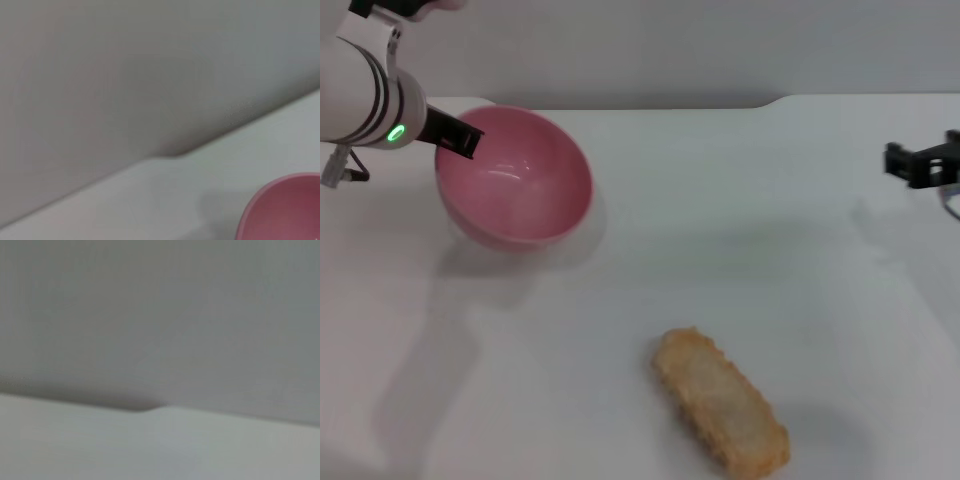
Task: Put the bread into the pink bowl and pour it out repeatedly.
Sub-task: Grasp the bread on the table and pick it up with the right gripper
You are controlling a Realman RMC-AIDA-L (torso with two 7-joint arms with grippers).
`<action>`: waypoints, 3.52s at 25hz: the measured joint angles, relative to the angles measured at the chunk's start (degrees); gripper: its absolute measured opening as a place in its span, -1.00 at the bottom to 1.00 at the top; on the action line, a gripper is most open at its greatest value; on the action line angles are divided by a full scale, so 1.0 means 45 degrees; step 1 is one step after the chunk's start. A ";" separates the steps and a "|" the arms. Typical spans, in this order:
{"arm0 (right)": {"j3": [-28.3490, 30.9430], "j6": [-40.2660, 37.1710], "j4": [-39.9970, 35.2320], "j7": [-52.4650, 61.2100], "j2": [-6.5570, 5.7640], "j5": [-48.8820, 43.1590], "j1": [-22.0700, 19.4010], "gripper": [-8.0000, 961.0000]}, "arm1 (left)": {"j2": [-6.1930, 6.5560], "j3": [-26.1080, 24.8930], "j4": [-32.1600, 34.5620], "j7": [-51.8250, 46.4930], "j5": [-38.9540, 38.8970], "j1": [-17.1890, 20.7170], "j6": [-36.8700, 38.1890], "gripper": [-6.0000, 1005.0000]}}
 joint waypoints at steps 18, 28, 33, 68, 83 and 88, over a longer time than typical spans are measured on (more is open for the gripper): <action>-0.1654 0.0804 0.0899 0.0347 0.0009 0.3519 0.2260 0.41 | -0.0037 0.0516 0.0027 0.0317 -0.0712 -0.0291 0.0221 -0.91; -0.1459 0.4304 0.0607 0.0125 -0.0038 0.3632 0.3094 0.41 | 0.0003 0.0363 -0.0137 0.0364 -0.0554 -0.0363 0.0572 -0.91; -0.1777 0.4510 0.0700 0.0077 0.0009 0.4520 0.3254 0.41 | 0.0003 0.0346 -0.0637 0.0364 -0.0553 -0.0617 0.0695 -0.91; -0.3682 0.3575 0.2299 0.0691 0.0078 0.6771 0.3509 0.41 | -0.0018 0.0184 -0.1410 0.0357 -0.0557 -0.1129 0.1026 -0.91; -0.3792 0.3136 0.3577 0.0988 0.0038 0.6691 0.4011 0.41 | 0.0000 0.0181 -0.1408 0.0358 -0.0556 -0.1085 0.1140 -0.91; -0.3839 0.3274 0.2863 0.0432 -0.0001 0.6630 0.3993 0.41 | 0.0003 0.0109 -0.1408 0.0481 -0.0557 -0.1083 0.1146 -0.91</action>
